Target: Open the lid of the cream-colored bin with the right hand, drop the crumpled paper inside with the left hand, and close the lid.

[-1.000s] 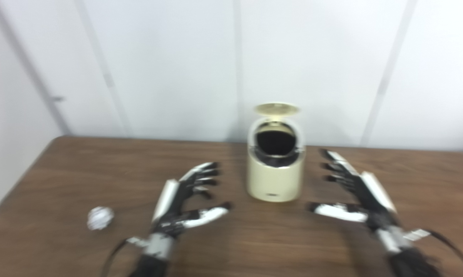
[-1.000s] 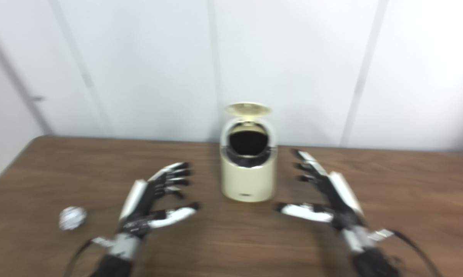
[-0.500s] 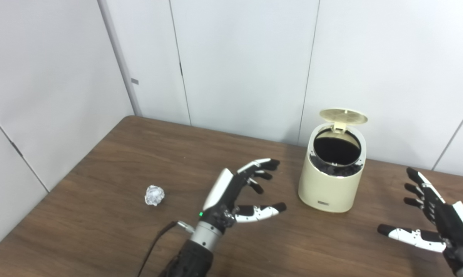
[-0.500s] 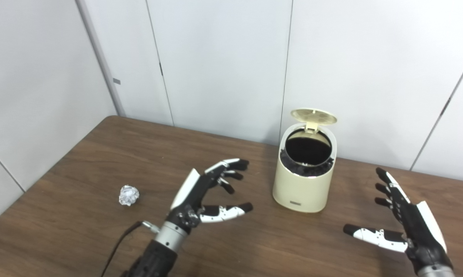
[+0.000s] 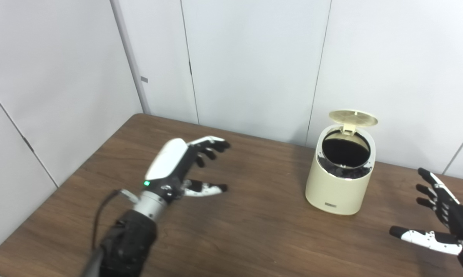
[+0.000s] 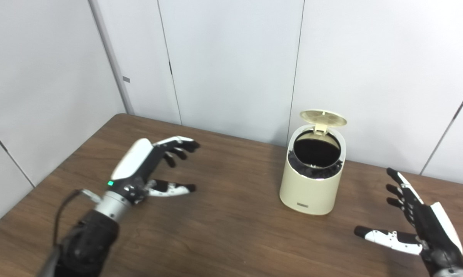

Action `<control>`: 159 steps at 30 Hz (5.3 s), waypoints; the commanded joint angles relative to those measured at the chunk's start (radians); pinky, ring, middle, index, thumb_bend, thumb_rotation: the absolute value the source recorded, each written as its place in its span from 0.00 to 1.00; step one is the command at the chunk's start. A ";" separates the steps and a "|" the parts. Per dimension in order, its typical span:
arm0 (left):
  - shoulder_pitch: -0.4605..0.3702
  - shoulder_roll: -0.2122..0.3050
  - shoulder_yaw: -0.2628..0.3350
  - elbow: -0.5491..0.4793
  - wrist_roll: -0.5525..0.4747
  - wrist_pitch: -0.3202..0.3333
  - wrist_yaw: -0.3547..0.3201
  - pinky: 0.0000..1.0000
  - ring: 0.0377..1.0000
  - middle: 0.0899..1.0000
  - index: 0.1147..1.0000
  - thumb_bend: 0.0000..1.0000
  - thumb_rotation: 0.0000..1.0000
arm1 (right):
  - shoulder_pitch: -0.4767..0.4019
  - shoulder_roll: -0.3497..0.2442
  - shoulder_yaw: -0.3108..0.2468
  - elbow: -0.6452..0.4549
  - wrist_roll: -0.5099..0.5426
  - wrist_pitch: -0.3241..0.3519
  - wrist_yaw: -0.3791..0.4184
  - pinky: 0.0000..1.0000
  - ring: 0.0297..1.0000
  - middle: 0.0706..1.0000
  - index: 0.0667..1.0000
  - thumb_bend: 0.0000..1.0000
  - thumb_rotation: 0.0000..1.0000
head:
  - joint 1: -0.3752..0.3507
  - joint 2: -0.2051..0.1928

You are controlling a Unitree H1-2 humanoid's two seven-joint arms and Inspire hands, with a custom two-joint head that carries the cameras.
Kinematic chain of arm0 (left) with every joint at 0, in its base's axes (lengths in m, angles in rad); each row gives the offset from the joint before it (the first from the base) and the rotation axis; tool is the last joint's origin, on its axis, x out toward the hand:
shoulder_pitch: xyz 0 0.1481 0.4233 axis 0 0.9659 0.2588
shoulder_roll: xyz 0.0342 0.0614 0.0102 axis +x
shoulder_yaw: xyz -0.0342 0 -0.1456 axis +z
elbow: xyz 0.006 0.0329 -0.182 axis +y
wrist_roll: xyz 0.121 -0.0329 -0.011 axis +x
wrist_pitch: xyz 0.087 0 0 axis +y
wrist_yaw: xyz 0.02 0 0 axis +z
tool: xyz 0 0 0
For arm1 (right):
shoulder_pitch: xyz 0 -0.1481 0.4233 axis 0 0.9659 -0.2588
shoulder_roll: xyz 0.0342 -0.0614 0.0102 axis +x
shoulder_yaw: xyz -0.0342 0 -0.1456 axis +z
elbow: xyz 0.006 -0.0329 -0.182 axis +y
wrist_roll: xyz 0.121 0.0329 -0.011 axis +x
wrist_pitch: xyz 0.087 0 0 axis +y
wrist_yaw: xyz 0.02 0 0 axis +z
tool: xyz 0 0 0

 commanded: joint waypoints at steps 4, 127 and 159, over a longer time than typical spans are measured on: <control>-0.015 0.156 0.047 -0.056 0.080 0.063 -0.092 0.52 0.61 0.66 0.65 0.78 0.00 | -0.043 -0.018 -0.004 -0.034 0.001 -0.032 -0.001 0.83 0.91 0.98 0.95 0.76 0.20 | 0.000 0.003; -0.271 -0.040 -0.131 0.016 0.390 -0.016 0.061 0.16 0.22 0.42 0.42 0.53 0.00 | -0.051 0.006 0.030 -0.042 -0.082 -0.033 -0.042 0.77 0.89 0.94 0.92 0.78 0.16 | -0.183 0.000; -0.489 -0.261 -0.312 0.392 0.381 -0.220 0.282 0.28 0.34 0.37 0.45 0.52 0.00 | -0.041 0.053 0.058 0.062 -0.150 -0.141 -0.092 0.80 0.88 0.95 0.92 0.83 0.29 | -0.407 -0.061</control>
